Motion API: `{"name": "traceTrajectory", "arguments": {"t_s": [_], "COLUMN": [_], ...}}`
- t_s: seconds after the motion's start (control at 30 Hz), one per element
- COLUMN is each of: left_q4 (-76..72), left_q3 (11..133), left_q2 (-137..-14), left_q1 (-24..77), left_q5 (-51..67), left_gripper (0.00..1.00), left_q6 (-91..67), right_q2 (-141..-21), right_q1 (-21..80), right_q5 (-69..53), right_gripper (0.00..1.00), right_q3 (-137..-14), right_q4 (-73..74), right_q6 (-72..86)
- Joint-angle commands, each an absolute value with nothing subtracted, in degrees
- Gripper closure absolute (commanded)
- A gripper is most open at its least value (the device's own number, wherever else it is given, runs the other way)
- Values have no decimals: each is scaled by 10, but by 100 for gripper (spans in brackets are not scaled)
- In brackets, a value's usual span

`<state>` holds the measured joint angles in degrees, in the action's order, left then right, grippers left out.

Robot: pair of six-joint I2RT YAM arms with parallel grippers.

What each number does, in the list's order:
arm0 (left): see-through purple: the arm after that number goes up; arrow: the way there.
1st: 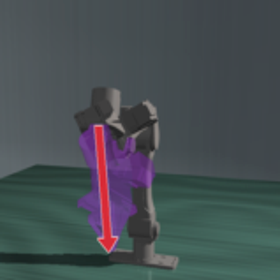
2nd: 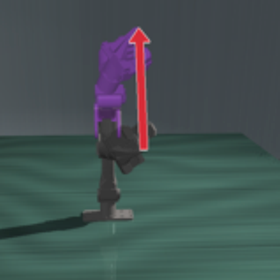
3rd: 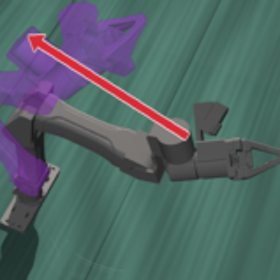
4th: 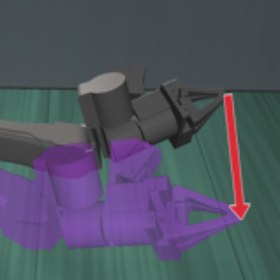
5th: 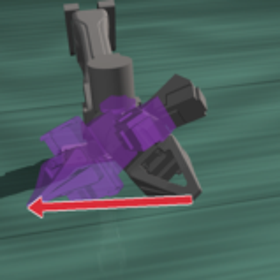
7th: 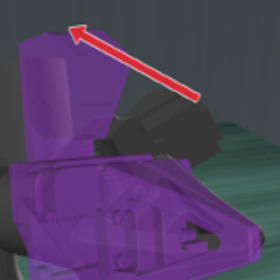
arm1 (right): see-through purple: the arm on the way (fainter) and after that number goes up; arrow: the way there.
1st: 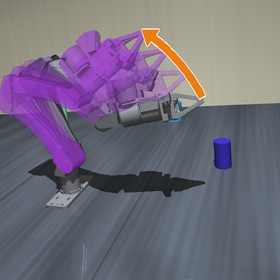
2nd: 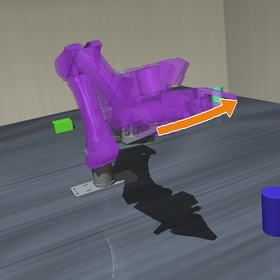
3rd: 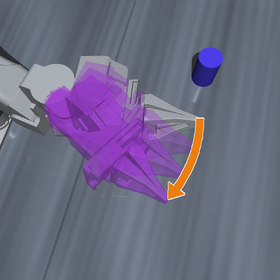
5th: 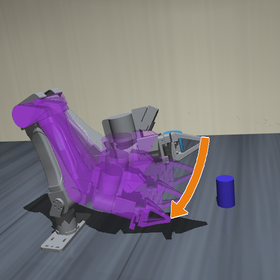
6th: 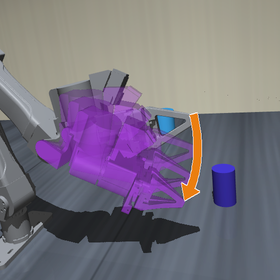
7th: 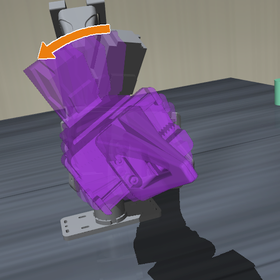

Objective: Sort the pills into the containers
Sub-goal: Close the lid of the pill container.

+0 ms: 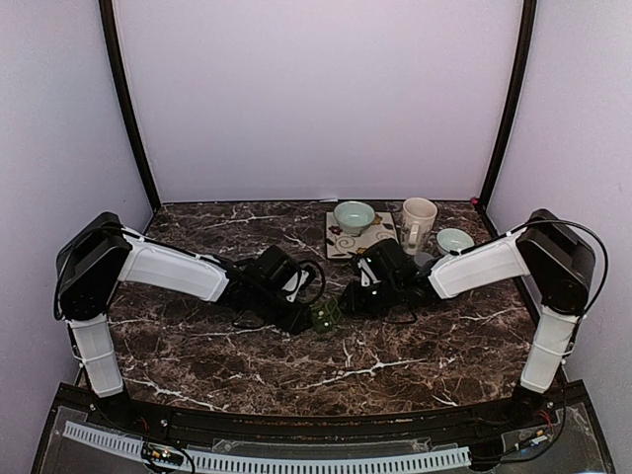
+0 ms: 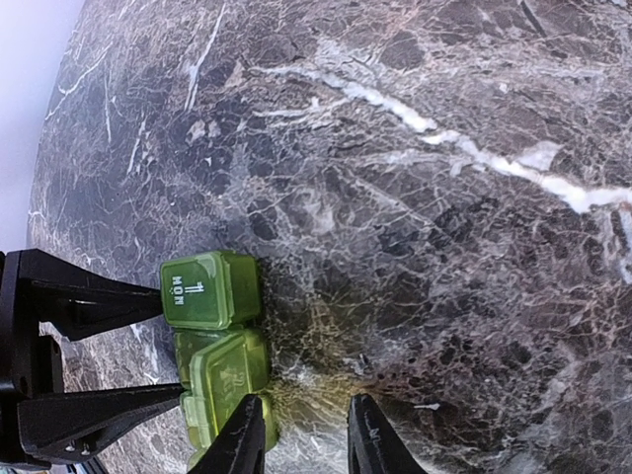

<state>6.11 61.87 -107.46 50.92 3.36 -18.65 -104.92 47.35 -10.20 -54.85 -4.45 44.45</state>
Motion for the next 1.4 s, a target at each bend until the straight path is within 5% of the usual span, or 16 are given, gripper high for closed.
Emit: {"name": "traceTrajectory", "arguments": {"t_s": [0.0,1.37], "left_q4": [91,93], "left_q3": [623,622], "left_q2": [-1082,-1085], "left_q1": [512,512], "left_q5": [27,20], "left_gripper": [48,48], "left_q6": [-184,-185], "right_q2": [-1042,-1038], "right_q1": [482,503], "right_q5": [-90,-95], "right_gripper": [70,70], "right_q3": [-564,-577], "right_q4": [-47,-50], "right_q6": [440,437]}}
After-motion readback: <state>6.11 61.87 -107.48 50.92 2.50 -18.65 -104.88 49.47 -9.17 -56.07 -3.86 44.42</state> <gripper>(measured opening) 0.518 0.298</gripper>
